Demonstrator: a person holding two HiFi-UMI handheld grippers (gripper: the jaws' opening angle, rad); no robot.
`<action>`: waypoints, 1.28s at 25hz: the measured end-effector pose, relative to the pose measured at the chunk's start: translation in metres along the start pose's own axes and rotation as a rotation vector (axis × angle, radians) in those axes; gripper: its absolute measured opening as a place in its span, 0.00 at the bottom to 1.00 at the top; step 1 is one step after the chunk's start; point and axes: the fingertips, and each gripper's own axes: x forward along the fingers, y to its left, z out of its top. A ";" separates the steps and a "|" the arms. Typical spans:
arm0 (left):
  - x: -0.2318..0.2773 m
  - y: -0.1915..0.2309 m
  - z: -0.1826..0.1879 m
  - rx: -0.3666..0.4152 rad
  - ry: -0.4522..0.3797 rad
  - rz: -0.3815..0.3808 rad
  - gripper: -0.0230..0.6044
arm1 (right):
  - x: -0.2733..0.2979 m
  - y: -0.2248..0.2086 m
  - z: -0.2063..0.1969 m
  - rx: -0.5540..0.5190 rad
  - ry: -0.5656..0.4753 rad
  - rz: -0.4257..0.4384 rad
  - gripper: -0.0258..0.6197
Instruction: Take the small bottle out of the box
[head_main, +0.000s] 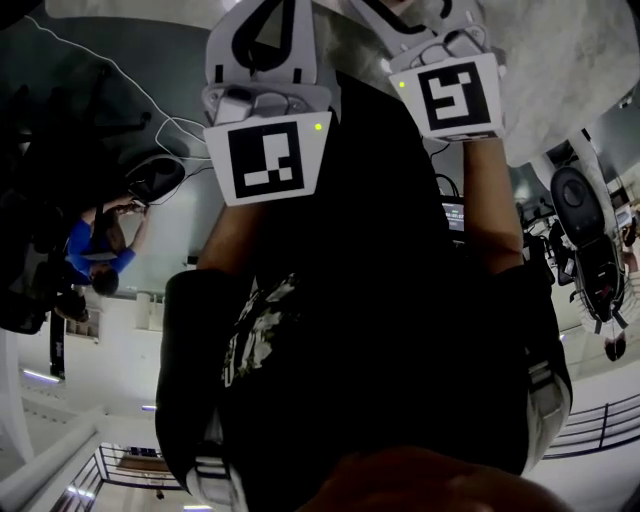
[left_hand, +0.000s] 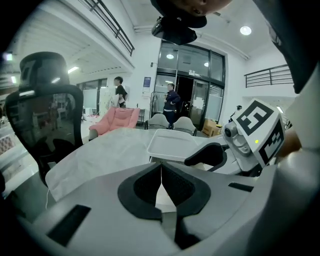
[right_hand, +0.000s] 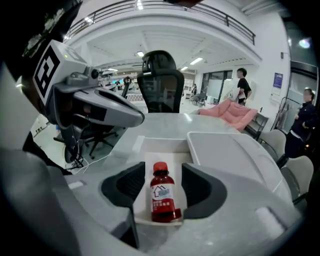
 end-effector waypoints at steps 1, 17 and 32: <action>0.002 0.003 -0.004 0.001 0.004 -0.005 0.06 | 0.007 0.001 -0.003 -0.012 0.016 0.013 0.39; 0.008 0.005 -0.018 -0.045 0.025 -0.015 0.06 | 0.033 0.003 -0.033 -0.219 0.332 0.032 0.39; -0.001 0.022 -0.035 -0.102 0.041 -0.024 0.06 | 0.051 0.014 -0.028 -0.048 0.384 0.035 0.36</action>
